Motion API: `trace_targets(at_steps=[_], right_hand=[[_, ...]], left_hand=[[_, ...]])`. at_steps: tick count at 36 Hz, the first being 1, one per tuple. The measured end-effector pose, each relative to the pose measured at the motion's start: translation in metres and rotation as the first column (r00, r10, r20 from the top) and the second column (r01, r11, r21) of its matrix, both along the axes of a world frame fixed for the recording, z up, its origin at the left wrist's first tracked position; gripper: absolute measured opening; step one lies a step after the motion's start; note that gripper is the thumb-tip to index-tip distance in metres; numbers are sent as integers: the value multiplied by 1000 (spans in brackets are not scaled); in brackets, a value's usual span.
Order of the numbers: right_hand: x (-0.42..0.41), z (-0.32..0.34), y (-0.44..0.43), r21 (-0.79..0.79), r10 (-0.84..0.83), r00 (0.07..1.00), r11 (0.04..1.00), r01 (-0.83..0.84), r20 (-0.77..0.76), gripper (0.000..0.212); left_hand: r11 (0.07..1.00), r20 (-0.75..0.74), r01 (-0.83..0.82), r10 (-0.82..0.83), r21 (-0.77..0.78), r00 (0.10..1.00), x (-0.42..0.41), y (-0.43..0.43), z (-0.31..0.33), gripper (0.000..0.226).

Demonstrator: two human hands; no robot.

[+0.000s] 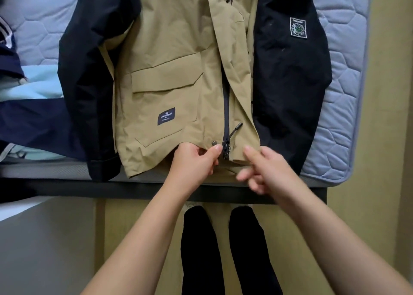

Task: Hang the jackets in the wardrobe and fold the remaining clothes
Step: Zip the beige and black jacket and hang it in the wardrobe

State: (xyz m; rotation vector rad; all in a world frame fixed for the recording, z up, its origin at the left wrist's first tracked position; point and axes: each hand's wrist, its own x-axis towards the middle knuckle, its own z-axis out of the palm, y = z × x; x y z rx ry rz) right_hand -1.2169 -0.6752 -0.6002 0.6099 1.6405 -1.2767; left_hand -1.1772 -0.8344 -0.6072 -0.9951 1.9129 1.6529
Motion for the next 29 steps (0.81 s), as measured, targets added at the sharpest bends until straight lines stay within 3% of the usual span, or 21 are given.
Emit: trace_targets(at_steps=[2,4,5,8,11,15,20,29], right_hand=[[-13,2,8,268,255,934,945,-186,-249,40],[-25,5,8,434,527,661,842,-320,-535,40],[-31,6,5,488,633,494,774,-402,-596,42],[-45,1,-8,711,857,66,466,-526,-512,32],[-52,-1,-14,808,887,-165,299,-508,-432,21],[-56,4,-17,770,826,-283,252,-586,-487,20],[-39,5,-12,630,797,-259,187,-753,-546,24],[-16,3,-5,651,777,-316,154,-743,-544,23]], left_hand=[[997,12,62,-62,-54,998,0,-4,-1,37],[990,9,106,-105,-93,994,-2,-7,-2,39],[988,3,117,-118,-101,993,-3,-7,-2,39],[981,-11,150,-153,-125,988,-8,-7,-1,37],[967,-5,191,-195,-170,981,-9,-8,-1,39],[973,12,163,-163,-160,986,-6,-11,-5,33],[996,2,61,-60,-65,998,-1,-9,-10,26],[999,35,-21,23,-49,999,22,9,-19,32]])
